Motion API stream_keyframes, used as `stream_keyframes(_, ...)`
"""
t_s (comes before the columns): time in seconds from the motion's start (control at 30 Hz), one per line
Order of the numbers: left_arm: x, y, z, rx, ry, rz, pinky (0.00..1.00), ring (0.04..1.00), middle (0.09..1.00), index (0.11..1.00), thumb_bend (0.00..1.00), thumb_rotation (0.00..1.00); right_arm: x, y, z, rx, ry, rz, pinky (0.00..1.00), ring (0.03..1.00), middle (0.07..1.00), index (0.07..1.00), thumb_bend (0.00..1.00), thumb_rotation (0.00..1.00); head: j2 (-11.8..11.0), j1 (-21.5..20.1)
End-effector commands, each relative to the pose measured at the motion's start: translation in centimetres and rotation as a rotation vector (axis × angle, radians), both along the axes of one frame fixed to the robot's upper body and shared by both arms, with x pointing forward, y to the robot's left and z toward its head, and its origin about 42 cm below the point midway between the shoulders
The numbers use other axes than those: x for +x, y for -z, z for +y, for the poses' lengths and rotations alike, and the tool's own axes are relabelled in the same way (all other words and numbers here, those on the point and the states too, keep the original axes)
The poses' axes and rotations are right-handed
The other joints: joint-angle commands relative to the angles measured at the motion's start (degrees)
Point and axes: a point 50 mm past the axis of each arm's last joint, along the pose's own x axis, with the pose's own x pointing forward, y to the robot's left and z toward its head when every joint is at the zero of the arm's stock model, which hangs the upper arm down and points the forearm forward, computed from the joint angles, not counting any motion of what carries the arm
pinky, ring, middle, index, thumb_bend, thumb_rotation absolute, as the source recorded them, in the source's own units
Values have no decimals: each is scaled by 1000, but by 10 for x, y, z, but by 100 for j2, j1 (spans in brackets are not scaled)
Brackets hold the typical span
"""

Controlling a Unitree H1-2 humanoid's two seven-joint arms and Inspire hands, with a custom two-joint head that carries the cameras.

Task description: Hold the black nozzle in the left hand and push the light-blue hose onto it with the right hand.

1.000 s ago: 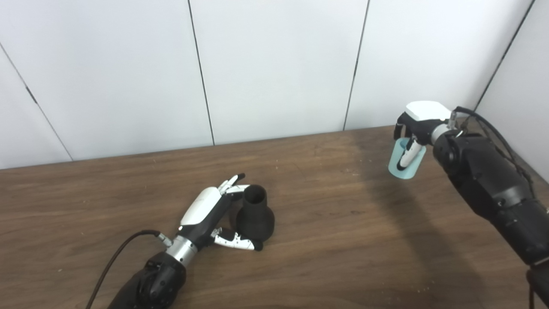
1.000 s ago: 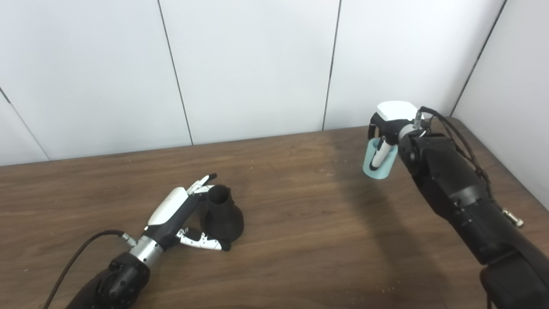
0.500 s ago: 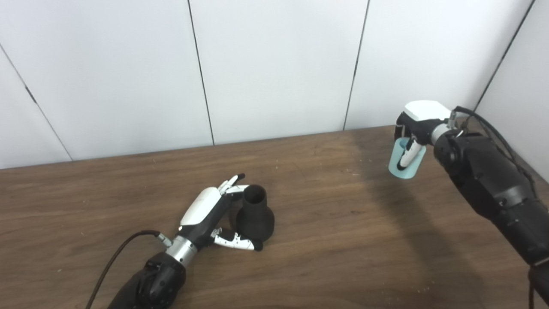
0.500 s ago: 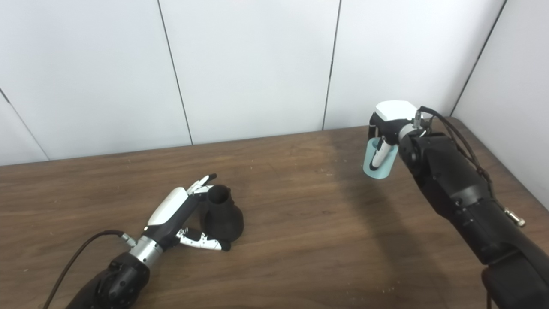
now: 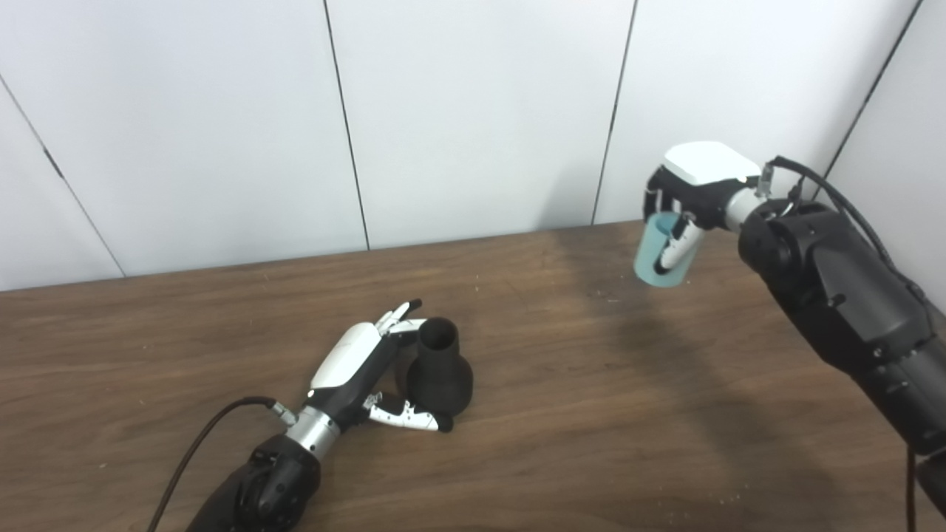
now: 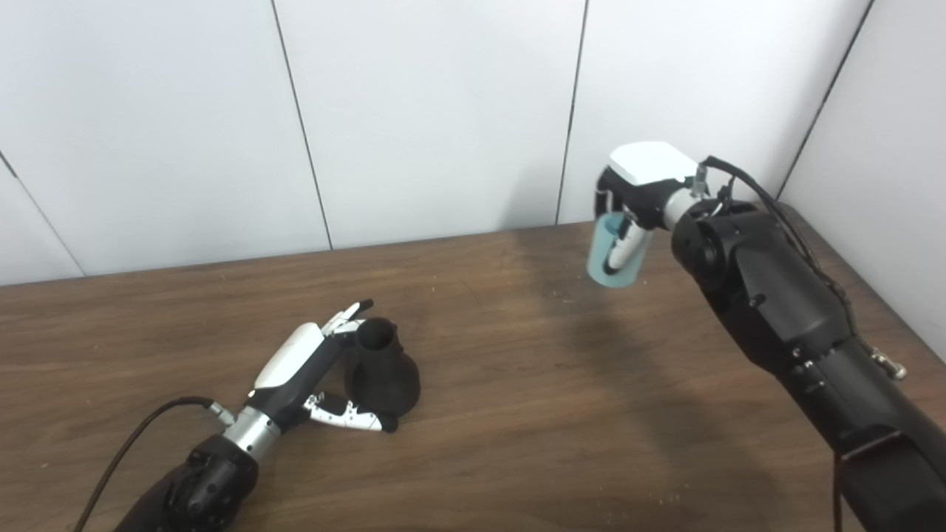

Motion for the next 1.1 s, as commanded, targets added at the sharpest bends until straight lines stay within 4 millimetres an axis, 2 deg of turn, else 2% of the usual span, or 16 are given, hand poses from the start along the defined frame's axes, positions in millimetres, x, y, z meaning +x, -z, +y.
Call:
stream_keyframes(0.0,-47,74,10,167,-29,244,1000,1000,802,486,518,75,-4,-49,12,12,-82,-136,351,395,500,511,516,0,4,81)
stream_keyframes(0.17,-49,72,0,171,-25,246,1000,1000,801,485,518,75,-21,-69,42,44,-218,-187,319,398,474,535,514,0,71,405)
stream_keyframes(0.37,-48,70,-10,195,-20,241,1000,1000,799,485,519,76,-35,-82,70,67,-325,-203,280,383,467,542,512,0,99,819)
stream_keyframes(0.53,-42,69,-13,171,-32,324,1000,1000,807,484,519,77,-48,-89,99,112,-455,-186,286,388,487,535,512,0,102,888)
stream_keyframes(0.67,-36,69,-7,87,-50,424,1000,1000,816,484,519,77,-52,-89,106,133,-512,-166,236,356,477,548,508,0,108,932)
stream_keyframes(1.07,-39,71,-7,136,-28,409,1000,1000,818,484,519,76,-66,-91,122,142,-578,-156,239,364,491,541,510,0,104,854)
